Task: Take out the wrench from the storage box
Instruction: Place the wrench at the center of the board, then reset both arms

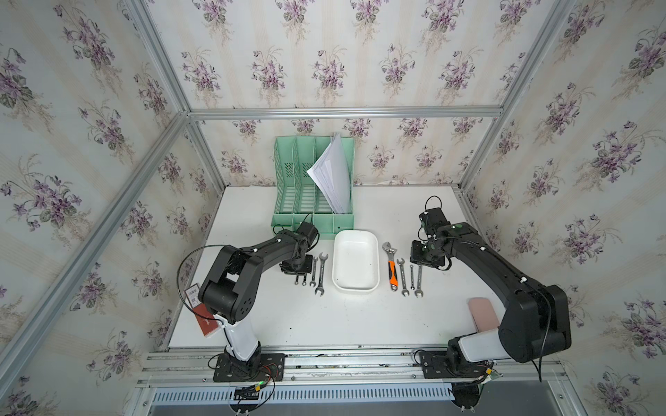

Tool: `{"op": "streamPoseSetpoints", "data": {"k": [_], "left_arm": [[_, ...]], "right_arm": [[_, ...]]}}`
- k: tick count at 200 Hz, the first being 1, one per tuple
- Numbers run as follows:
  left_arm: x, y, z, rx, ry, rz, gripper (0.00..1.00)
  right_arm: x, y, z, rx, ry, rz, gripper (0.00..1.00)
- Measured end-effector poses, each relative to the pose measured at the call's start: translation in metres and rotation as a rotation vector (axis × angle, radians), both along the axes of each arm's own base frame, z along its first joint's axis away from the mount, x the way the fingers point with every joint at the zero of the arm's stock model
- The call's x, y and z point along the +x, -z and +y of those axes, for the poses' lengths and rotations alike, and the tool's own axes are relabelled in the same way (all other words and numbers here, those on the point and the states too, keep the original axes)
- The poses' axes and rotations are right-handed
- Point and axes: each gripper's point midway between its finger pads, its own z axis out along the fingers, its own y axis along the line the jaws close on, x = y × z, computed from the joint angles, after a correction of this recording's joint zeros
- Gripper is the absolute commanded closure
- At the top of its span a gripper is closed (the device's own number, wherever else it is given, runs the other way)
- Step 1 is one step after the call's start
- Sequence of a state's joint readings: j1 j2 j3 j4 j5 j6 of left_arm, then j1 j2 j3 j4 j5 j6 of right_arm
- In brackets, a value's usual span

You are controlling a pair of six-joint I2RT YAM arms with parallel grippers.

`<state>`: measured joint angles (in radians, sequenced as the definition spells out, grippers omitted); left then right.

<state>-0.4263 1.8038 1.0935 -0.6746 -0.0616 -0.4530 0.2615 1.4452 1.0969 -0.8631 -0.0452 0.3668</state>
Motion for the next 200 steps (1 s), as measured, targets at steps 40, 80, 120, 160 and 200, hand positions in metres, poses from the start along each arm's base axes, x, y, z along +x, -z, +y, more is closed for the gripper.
{"op": "streamPoseSetpoints", "data": {"k": [40, 80, 120, 160, 200], "left_arm": [[0.003, -0.006, -0.001, -0.013, -0.013, -0.029, 0.64], [0.022, -0.053, 0.001, -0.040, -0.034, -0.170, 0.37], [0.035, -0.116, 0.032, -0.021, -0.110, -0.384, 0.26], [0.036, -0.160, 0.061, 0.034, -0.169, -0.620, 0.01], [0.039, -0.166, 0.107, 0.180, -0.257, -0.743, 0.01]], "right_arm": [[0.004, -0.001, 0.001, 0.004, 0.000, -0.018, 0.58], [0.019, -0.006, 0.001, 0.001, 0.006, -0.085, 0.50], [0.045, -0.012, -0.008, -0.052, 0.020, -0.238, 0.38], [0.067, -0.026, -0.030, -0.149, 0.078, -0.471, 0.22], [0.088, -0.033, -0.053, -0.281, 0.123, -0.677, 0.10]]}}
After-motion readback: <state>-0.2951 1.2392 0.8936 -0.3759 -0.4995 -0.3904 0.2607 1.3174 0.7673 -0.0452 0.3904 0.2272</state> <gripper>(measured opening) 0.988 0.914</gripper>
